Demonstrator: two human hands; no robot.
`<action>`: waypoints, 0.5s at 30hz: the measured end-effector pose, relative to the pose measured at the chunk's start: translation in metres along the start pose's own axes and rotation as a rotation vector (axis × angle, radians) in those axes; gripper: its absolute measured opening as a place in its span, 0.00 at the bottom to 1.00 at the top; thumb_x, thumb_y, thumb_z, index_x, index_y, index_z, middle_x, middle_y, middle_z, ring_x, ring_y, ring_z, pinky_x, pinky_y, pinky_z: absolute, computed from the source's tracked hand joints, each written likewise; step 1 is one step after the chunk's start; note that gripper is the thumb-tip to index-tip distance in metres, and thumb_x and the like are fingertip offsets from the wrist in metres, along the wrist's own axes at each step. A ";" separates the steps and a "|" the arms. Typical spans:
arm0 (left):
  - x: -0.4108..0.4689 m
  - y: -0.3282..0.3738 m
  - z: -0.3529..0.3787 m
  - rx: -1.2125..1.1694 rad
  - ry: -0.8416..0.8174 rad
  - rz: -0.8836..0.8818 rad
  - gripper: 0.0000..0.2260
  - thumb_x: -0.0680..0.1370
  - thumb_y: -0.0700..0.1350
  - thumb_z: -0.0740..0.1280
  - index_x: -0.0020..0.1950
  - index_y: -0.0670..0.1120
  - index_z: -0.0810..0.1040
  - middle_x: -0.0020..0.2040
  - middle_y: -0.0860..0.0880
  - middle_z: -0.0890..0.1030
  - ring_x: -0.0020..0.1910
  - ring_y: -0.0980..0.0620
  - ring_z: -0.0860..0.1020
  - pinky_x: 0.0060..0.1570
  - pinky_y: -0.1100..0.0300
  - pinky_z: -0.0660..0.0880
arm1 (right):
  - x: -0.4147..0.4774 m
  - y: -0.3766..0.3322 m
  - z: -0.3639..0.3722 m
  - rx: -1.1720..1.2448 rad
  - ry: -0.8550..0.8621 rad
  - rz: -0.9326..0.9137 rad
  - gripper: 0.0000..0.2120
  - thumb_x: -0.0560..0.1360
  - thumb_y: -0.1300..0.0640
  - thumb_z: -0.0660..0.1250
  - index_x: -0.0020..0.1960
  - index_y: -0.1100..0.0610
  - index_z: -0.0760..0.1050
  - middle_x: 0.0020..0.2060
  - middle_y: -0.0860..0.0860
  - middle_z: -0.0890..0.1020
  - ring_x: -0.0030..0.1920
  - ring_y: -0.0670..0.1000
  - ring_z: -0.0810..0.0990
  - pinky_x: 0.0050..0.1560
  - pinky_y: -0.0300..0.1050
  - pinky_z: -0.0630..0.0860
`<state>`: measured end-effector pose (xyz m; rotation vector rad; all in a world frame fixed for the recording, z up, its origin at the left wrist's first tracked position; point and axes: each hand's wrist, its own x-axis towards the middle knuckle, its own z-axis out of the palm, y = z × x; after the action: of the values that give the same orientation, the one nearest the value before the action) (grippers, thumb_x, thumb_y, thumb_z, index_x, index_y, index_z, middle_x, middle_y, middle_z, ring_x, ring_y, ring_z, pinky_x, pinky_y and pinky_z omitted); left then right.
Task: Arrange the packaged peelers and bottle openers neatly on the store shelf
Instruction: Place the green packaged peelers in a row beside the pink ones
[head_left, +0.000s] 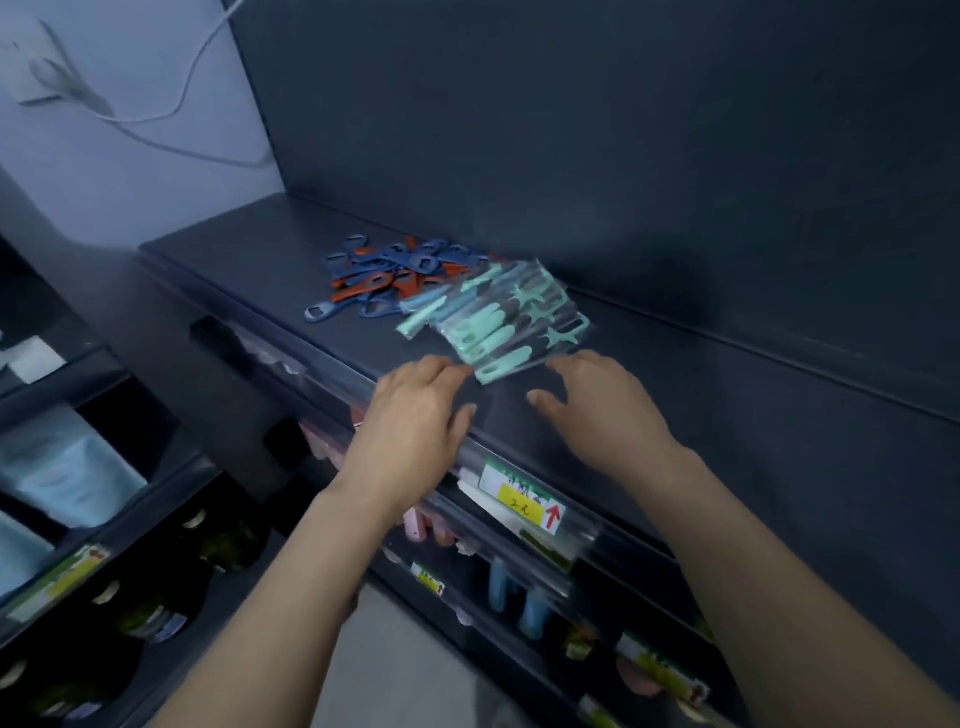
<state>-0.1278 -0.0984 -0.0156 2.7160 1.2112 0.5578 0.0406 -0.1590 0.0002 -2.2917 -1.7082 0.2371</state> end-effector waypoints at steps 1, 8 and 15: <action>0.010 -0.007 0.002 0.007 -0.010 0.006 0.18 0.79 0.46 0.63 0.68 0.44 0.71 0.64 0.47 0.74 0.63 0.46 0.71 0.64 0.53 0.64 | 0.011 0.000 0.003 0.014 0.006 0.015 0.18 0.79 0.47 0.60 0.61 0.58 0.73 0.57 0.57 0.76 0.57 0.57 0.74 0.56 0.52 0.73; 0.068 -0.055 0.011 0.013 -0.053 0.005 0.18 0.79 0.46 0.62 0.69 0.45 0.70 0.65 0.49 0.72 0.65 0.46 0.70 0.65 0.53 0.63 | 0.080 -0.009 0.020 0.047 -0.011 0.154 0.21 0.77 0.42 0.61 0.58 0.60 0.72 0.56 0.58 0.76 0.56 0.60 0.74 0.50 0.51 0.71; 0.130 -0.092 0.035 -0.032 -0.091 0.033 0.16 0.80 0.45 0.60 0.67 0.44 0.71 0.64 0.46 0.73 0.62 0.44 0.71 0.61 0.50 0.66 | 0.123 -0.020 0.037 0.056 -0.037 0.457 0.34 0.75 0.35 0.58 0.69 0.60 0.64 0.67 0.61 0.66 0.66 0.63 0.66 0.60 0.55 0.69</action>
<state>-0.0987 0.0607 -0.0343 2.7073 1.1280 0.4478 0.0470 -0.0320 -0.0247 -2.6186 -1.1521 0.4128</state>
